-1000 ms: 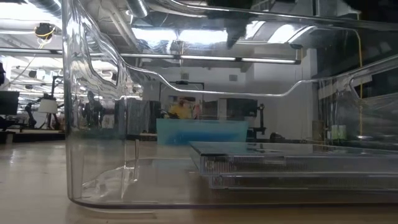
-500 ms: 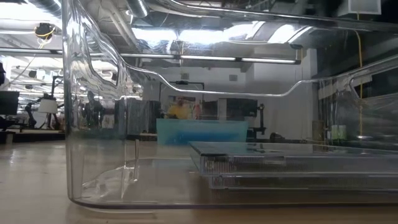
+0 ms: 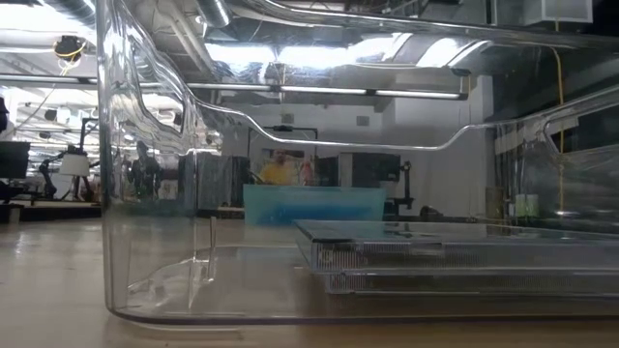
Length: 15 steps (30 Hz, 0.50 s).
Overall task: Pick & place jewel cases by type
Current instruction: Put the black CD case into the transparent bin
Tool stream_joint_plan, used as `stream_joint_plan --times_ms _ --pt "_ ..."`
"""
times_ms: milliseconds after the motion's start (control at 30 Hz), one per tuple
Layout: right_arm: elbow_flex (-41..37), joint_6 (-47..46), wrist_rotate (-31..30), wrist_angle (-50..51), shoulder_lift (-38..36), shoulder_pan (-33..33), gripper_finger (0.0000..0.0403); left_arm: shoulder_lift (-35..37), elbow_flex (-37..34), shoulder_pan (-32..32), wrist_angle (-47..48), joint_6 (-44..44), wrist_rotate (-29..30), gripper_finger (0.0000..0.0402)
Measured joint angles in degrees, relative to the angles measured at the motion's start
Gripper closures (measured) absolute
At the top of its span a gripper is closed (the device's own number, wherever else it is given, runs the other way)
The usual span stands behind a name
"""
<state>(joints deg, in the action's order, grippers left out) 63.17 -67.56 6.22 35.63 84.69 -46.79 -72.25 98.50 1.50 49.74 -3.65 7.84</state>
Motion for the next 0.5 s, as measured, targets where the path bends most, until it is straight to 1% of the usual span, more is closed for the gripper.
stream_joint_plan --times_ms 100,200,333,400,500 --pt "-1.8 -1.4 0.2 -5.5 3.0 -1.2 0.0396 0.0 0.0 -0.3 0.0 0.8 0.0 0.0272" --pt "-2.9 -0.8 3.9 -9.4 6.8 -1.1 0.0396 0.0 0.0 -0.3 0.0 1.5 0.0 0.0272" --pt "-3.6 2.1 9.1 -11.9 11.7 -1.0 0.0396 0.0 0.0 -0.3 -0.1 3.2 0.0 0.0272" --pt "-3.6 3.5 10.3 -12.4 13.5 -1.0 0.0396 0.0 0.0 -0.3 -0.2 3.6 0.0 0.0272" --pt "-3.6 5.2 10.4 -12.5 15.7 -1.0 0.0396 0.0 0.0 -0.3 -0.2 4.7 0.0 0.0272"
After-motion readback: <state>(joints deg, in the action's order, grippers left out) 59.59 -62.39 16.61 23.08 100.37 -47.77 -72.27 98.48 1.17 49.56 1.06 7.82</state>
